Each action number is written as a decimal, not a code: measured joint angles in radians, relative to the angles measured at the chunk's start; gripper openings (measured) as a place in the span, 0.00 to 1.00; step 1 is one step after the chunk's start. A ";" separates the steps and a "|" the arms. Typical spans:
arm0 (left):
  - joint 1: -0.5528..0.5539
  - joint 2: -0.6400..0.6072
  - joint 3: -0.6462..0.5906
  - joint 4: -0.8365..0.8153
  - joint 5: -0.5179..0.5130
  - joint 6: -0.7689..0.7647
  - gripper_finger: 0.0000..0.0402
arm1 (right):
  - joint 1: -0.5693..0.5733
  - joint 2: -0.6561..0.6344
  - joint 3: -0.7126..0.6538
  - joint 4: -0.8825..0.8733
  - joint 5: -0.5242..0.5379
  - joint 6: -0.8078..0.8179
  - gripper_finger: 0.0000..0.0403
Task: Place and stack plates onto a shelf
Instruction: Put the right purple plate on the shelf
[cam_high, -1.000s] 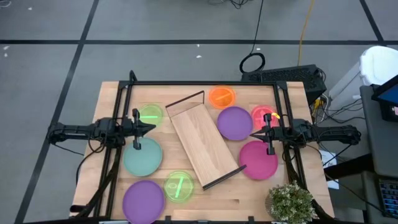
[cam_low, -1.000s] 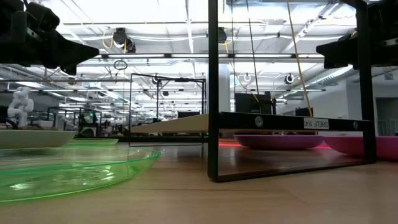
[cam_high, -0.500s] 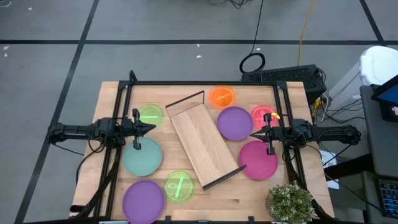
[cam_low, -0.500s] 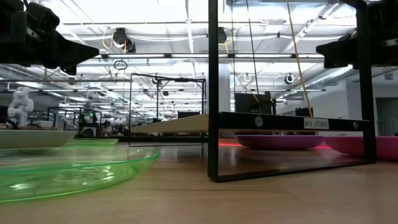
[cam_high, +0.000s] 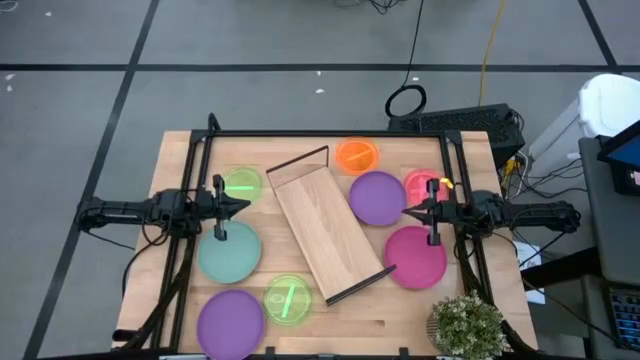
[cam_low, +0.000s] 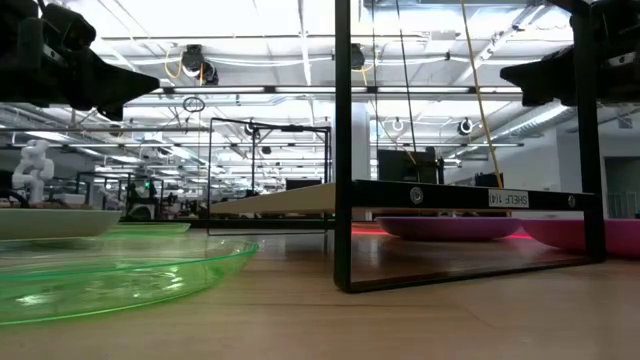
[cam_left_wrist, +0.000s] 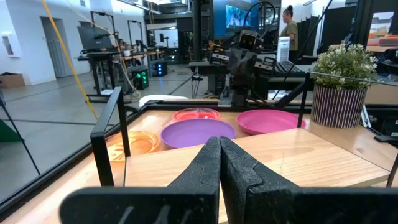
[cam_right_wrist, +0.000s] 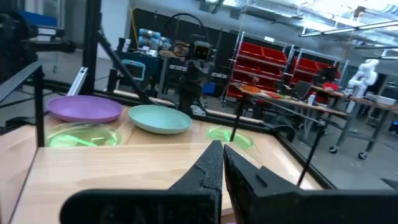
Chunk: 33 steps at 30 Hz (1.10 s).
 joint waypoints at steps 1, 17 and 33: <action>0.000 0.000 0.000 0.000 0.000 0.000 0.00 | 0.000 0.005 0.013 -0.002 0.000 0.000 0.00; 0.000 0.000 0.000 0.000 0.000 0.000 0.00 | 0.000 0.311 0.505 -0.185 0.000 0.024 0.00; 0.000 0.000 0.000 0.000 0.001 0.000 0.00 | 0.000 0.634 1.038 -0.509 -0.003 0.192 0.00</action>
